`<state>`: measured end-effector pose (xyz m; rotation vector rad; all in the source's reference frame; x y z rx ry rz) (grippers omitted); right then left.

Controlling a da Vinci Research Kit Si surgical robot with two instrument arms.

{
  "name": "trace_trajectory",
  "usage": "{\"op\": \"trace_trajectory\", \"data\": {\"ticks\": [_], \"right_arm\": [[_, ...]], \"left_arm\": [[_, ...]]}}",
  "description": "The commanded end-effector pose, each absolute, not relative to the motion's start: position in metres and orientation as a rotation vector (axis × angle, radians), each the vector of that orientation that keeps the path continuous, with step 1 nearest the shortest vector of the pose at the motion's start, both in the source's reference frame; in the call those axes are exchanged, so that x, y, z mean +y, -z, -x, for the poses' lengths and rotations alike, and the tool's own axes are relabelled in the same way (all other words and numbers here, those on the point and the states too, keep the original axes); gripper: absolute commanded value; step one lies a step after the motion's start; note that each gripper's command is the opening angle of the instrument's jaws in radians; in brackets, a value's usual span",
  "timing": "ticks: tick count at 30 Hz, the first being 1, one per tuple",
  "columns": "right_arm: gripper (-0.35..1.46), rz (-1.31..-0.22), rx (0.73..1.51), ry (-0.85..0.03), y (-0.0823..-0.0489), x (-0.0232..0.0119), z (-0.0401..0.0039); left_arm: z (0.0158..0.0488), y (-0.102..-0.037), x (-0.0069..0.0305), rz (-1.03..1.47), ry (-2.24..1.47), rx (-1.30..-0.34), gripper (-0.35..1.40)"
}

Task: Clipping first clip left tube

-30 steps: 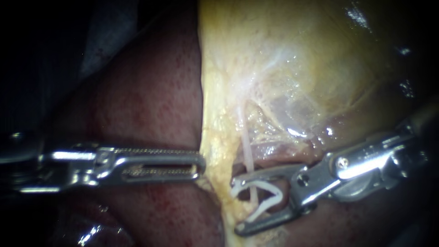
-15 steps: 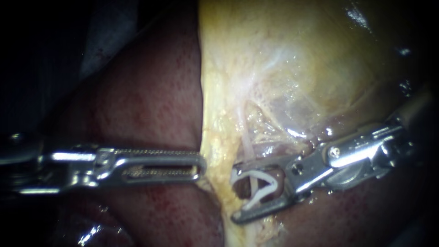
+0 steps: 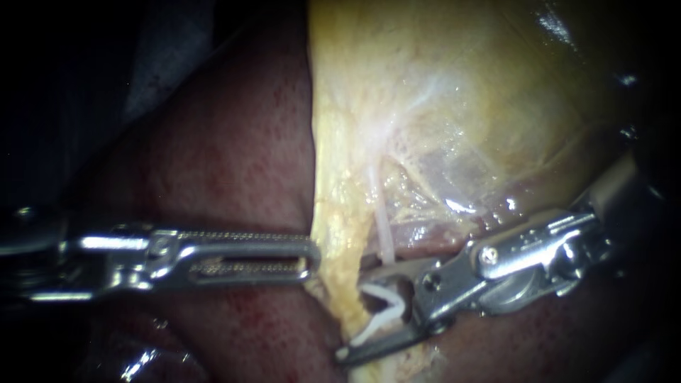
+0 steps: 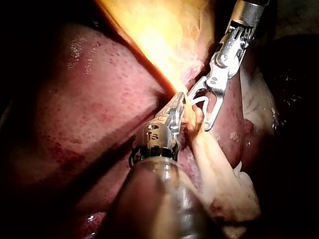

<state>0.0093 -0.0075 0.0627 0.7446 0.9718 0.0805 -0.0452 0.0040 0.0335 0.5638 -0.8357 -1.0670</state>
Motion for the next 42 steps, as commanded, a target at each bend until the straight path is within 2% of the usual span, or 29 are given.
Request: {"op": "trace_trajectory", "data": {"ticks": [1, 24, 26, 30, 42], "right_arm": [[0.52, -0.744, 0.972, -0.078, -0.0627, -0.0077, -0.0095], [0.32, -0.754, 0.959, -0.098, -0.0637, -0.0081, -0.0107], [0.16, -0.757, 0.957, -0.102, -0.0639, -0.0079, -0.0106], [-0.32, -0.779, 0.942, -0.137, -0.0645, -0.0071, -0.0100], [-0.35, -0.803, 0.924, -0.173, -0.0650, -0.0068, -0.0093]], "left_arm": [[0.0453, -0.0335, 0.0040, -0.564, 1.067, -0.836, -0.35], [0.0456, -0.0336, 0.0040, -0.562, 1.068, -0.835, -0.35], [0.0456, -0.0336, 0.0040, -0.562, 1.068, -0.835, -0.35], [0.0456, -0.0336, 0.0040, -0.562, 1.068, -0.835, -0.35], [0.0456, -0.0337, 0.0040, -0.562, 1.068, -0.835, -0.35]]}}
